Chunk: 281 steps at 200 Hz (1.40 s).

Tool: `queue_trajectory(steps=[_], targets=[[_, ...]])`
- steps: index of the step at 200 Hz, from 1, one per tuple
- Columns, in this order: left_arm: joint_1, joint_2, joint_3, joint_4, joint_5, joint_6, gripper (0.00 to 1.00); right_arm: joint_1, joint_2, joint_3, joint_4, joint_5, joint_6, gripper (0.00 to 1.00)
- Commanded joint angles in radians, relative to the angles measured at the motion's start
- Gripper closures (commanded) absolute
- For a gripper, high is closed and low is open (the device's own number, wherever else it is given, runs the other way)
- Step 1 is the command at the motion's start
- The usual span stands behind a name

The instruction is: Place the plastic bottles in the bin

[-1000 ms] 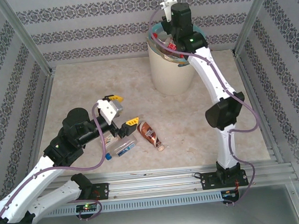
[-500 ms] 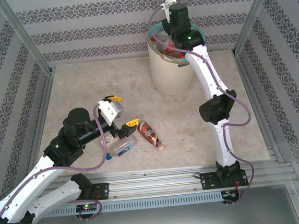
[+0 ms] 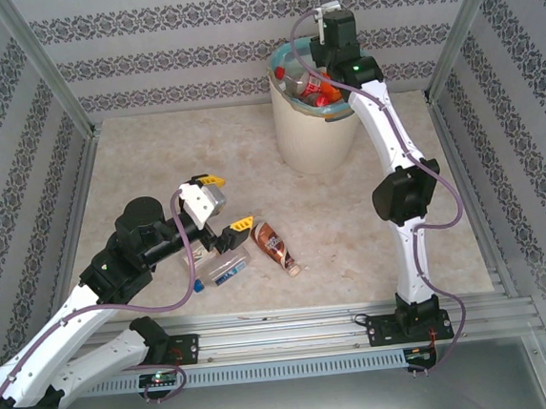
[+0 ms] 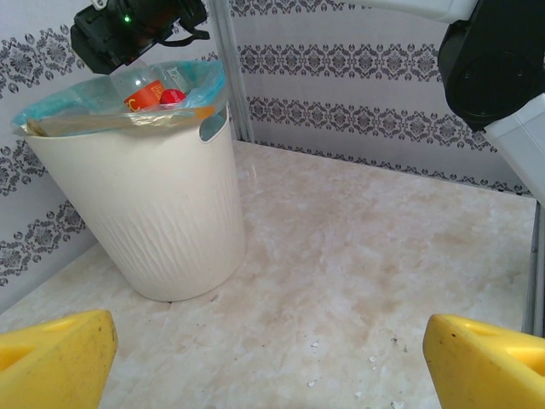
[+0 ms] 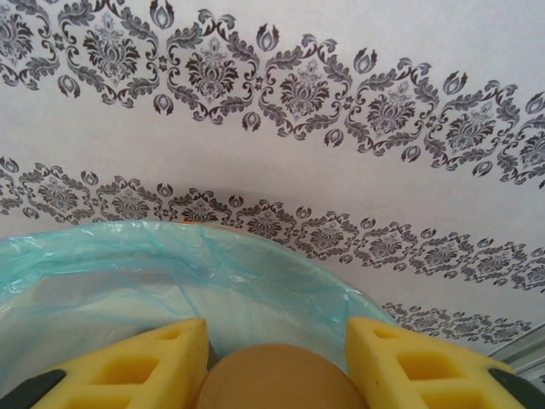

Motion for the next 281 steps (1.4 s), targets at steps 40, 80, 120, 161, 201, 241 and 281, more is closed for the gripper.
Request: queue_trajectory(steps=[40, 80, 120, 161, 201, 241, 281], targets=[[-0.008, -0.007, -0.021, 0.008, -0.014, 0.017, 0.07, -0.027, 0.022, -0.027, -0.112, -0.044, 0.016, 0.47], [-0.008, -0.011, -0.020, -0.001, -0.018, 0.023, 0.07, -0.020, 0.016, 0.001, -0.120, -0.179, 0.082, 0.28], [-0.009, -0.009, -0.023, 0.006, -0.017, 0.028, 0.07, 0.003, -0.055, 0.018, -0.043, -0.300, 0.135, 0.26], [-0.008, -0.004, -0.023, 0.012, -0.005, 0.021, 0.06, 0.003, -0.086, 0.033, -0.048, -0.332, 0.161, 0.21], [-0.008, -0.001, -0.022, 0.018, -0.005, 0.021, 0.07, -0.002, -0.120, -0.046, -0.056, -0.270, 0.165, 0.25], [-0.008, 0.002, -0.020, 0.009, -0.008, 0.014, 0.06, -0.069, -0.118, -0.159, -0.070, -0.271, 0.286, 0.41], [-0.008, -0.003, -0.021, -0.006, -0.019, 0.016, 0.07, -0.091, -0.094, -0.199, -0.088, -0.328, 0.347, 0.46]])
